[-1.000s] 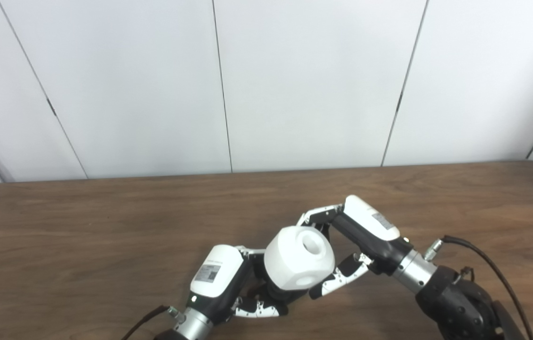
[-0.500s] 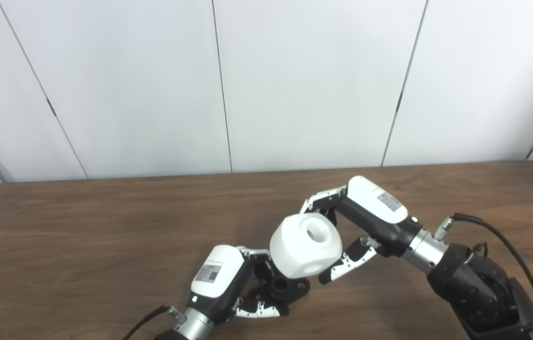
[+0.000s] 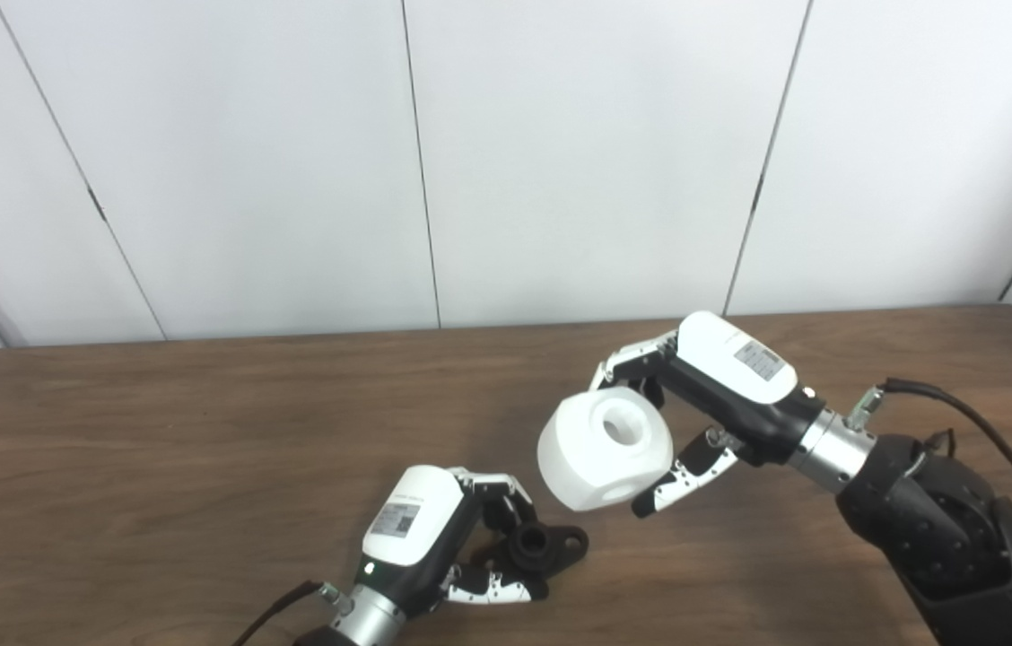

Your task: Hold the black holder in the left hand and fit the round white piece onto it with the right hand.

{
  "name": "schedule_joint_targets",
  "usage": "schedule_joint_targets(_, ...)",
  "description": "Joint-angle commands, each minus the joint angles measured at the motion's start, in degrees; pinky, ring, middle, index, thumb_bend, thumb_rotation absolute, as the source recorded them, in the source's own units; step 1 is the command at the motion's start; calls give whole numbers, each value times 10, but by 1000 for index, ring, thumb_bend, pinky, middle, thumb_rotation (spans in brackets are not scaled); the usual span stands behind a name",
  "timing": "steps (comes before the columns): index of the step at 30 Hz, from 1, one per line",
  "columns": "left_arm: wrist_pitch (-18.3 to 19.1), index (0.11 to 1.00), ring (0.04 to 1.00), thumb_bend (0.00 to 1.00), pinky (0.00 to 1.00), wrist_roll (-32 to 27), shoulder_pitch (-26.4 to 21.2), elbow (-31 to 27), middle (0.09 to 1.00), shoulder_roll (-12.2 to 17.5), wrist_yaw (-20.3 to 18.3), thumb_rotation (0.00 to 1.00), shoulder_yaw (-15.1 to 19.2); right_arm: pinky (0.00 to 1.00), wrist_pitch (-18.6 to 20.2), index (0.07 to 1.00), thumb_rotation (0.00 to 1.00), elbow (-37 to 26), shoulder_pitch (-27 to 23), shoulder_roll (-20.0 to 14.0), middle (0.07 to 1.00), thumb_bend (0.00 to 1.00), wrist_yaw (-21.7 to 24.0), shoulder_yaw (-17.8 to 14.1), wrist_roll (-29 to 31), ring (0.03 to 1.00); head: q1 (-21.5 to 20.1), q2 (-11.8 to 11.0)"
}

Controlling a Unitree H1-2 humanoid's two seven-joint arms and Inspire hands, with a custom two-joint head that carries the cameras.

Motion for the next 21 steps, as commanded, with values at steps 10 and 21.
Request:
schedule_joint_targets(10, -7, 502, 497, 525, 642, -4, 23, 18, 467, -10, 6, 0, -10, 324, -57, 489, 130, 8, -9, -2, 531, 502, -6, 11, 2, 430, 3, 3)
schedule_joint_targets(21, -8, 503, 493, 525, 634, -1, 24, 16, 466, -10, 9, 0, -11, 327, -60, 488, 131, 10, 1, 11, 532, 502, -8, 23, -2, 434, 7, 4)
